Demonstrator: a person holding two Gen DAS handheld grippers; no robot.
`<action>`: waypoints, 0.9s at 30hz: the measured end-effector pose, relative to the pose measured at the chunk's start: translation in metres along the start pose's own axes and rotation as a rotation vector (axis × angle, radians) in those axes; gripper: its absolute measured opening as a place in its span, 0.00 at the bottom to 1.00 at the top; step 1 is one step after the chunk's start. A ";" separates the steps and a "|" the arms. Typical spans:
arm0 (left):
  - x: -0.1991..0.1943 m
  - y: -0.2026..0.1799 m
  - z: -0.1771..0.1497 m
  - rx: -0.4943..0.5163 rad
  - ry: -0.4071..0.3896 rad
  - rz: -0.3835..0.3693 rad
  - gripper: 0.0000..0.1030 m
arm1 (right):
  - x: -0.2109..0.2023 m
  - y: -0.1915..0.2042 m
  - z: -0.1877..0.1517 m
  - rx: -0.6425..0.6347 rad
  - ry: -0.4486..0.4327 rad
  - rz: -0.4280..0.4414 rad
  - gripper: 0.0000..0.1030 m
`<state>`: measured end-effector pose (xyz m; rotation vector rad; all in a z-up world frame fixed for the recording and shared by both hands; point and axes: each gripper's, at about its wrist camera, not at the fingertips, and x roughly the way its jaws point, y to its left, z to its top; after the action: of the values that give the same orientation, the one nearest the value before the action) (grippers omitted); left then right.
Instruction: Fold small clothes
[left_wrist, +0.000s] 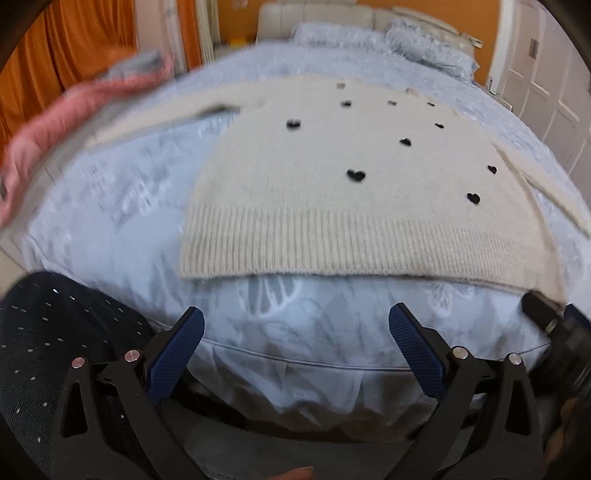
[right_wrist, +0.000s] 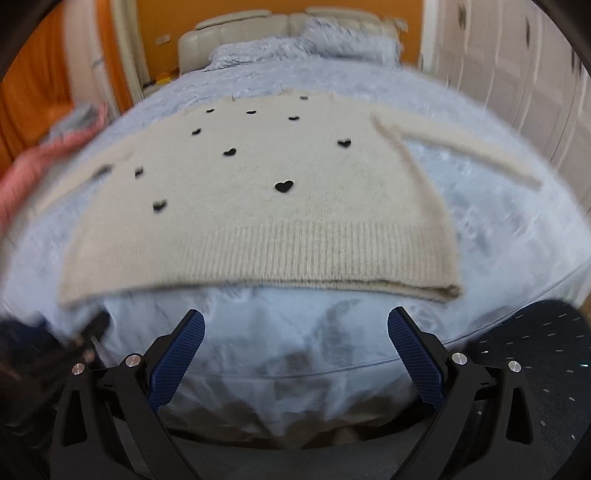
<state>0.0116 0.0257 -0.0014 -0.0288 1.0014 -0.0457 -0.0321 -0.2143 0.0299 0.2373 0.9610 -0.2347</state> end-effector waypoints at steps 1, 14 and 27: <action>0.001 0.006 0.005 -0.032 0.016 -0.028 0.95 | 0.002 -0.015 0.010 0.056 0.004 0.026 0.95; 0.028 0.049 0.046 -0.201 0.125 -0.037 0.95 | 0.073 -0.334 0.204 0.477 -0.117 -0.318 0.95; 0.043 0.030 0.088 -0.098 0.115 -0.078 0.95 | 0.159 -0.410 0.269 0.734 -0.078 -0.144 0.14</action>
<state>0.1097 0.0533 0.0084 -0.1569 1.1170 -0.0704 0.1420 -0.6991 0.0071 0.8251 0.7824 -0.7239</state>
